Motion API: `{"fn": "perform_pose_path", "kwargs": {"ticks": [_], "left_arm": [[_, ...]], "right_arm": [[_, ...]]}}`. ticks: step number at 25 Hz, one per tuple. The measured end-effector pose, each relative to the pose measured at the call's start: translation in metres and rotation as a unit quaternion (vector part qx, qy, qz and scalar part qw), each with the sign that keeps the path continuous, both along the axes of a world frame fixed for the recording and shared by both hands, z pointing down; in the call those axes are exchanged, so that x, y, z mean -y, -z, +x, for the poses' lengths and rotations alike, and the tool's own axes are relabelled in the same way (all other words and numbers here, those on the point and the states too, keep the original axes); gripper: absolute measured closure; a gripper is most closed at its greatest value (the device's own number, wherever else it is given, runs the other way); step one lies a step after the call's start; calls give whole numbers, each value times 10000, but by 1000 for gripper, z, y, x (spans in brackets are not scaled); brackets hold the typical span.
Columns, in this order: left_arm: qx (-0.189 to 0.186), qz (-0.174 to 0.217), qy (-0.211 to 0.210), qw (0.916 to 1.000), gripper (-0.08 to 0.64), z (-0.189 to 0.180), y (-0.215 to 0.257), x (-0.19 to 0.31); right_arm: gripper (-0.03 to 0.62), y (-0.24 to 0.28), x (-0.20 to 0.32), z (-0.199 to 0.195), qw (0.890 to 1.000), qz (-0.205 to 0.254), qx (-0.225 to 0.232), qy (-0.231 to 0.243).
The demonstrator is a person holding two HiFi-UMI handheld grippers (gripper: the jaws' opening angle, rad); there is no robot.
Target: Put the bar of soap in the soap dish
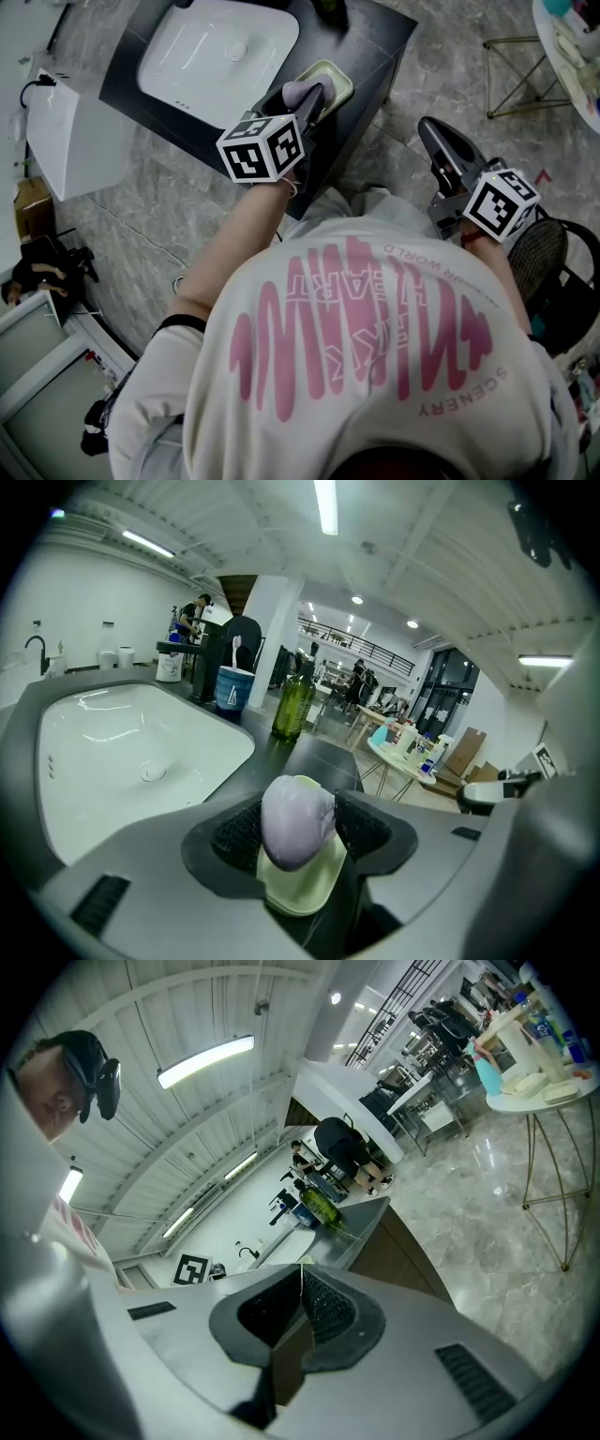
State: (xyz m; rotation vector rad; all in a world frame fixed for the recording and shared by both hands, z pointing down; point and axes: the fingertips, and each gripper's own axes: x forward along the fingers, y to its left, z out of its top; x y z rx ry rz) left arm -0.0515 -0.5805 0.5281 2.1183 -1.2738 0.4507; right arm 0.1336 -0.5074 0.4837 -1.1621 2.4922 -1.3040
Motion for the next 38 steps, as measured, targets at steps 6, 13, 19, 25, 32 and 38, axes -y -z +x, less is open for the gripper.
{"fn": "perform_pose_path", "kwargs": {"ticks": [6, 13, 19, 25, 32, 38], "left_arm": [[67, -4, 6, 10000, 325, -4, -5, -3], [-51, 21, 39, 10000, 325, -5, -5, -4], [43, 52, -57, 10000, 319, -5, -7, -4], [146, 54, -121, 9998, 310, -4, -8, -4], [258, 65, -167, 9995, 301, -5, -9, -4], [796, 144, -504, 9954, 287, -3, -15, -9]], "right_arm": [[574, -4, -3, -3, 9999, -46, 156, 60], [574, 7, 1, -4, 9999, 69, -33, 72], [574, 4, 1, -5, 10000, 38, -21, 86], [574, 5, 0, -3, 9999, 36, -21, 98], [574, 3, -1, -3, 9999, 7, 19, 124], [574, 5, 1, -4, 9999, 33, -10, 148]]}}
